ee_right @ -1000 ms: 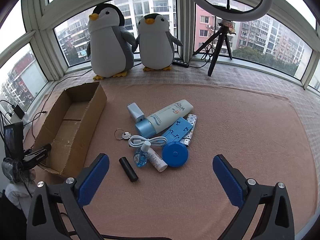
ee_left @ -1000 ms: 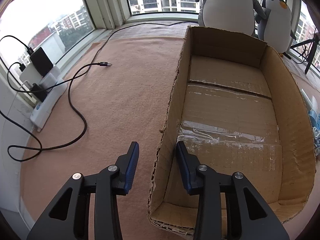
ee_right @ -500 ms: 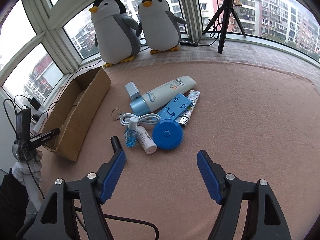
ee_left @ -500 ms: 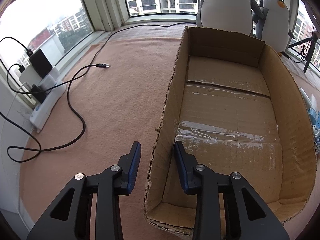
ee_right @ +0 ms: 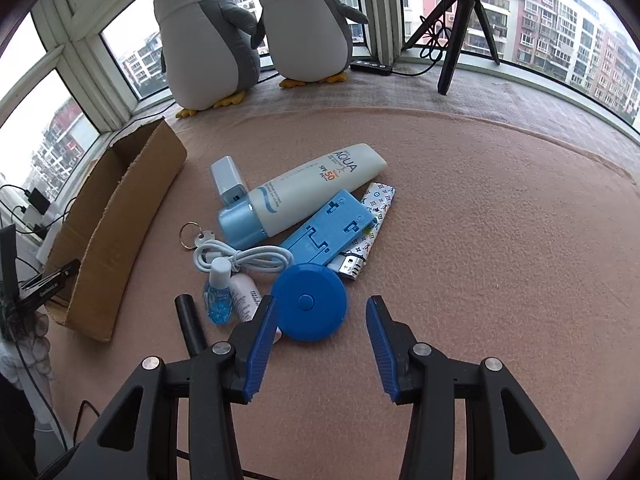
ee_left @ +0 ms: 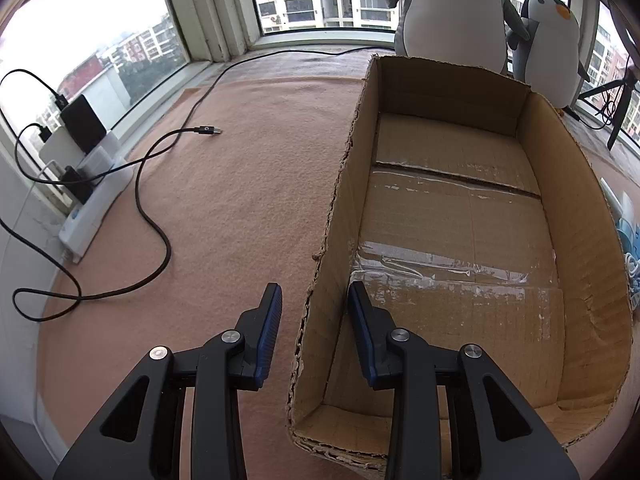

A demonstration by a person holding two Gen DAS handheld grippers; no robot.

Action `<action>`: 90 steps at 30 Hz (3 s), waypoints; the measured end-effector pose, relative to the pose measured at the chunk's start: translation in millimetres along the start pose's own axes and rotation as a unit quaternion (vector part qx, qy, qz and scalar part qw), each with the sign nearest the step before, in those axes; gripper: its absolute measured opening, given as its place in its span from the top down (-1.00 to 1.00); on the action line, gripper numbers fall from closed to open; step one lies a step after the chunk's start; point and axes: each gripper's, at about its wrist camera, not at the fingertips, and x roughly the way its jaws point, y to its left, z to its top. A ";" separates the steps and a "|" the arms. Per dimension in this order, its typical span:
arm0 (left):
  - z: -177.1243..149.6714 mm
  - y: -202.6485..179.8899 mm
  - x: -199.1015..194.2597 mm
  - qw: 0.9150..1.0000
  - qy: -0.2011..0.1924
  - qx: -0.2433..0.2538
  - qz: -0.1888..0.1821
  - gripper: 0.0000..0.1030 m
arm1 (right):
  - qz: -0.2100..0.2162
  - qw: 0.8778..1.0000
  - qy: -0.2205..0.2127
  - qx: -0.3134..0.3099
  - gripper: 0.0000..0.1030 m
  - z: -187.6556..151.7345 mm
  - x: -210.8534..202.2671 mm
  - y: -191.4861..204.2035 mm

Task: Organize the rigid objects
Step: 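Lower the right gripper onto the blue round tape measure and close, then carry the tape measure into the box and open the right gripper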

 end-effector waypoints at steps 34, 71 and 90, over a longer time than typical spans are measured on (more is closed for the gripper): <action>-0.5 3.0 -0.2 1.000 -0.002 -0.010 -0.013 0.36 | -0.079 0.995 0.049 -0.020 0.10 6.4 38.2 29.0; -0.7 3.5 -0.2 1.000 -0.003 -0.013 -0.015 0.36 | -0.039 0.998 0.020 -0.042 0.11 -16.9 -4.8 5.9; -1.3 5.4 -0.7 1.000 -0.004 -0.019 -0.022 0.41 | 0.082 0.986 -0.061 -0.131 0.11 41.9 -39.7 148.8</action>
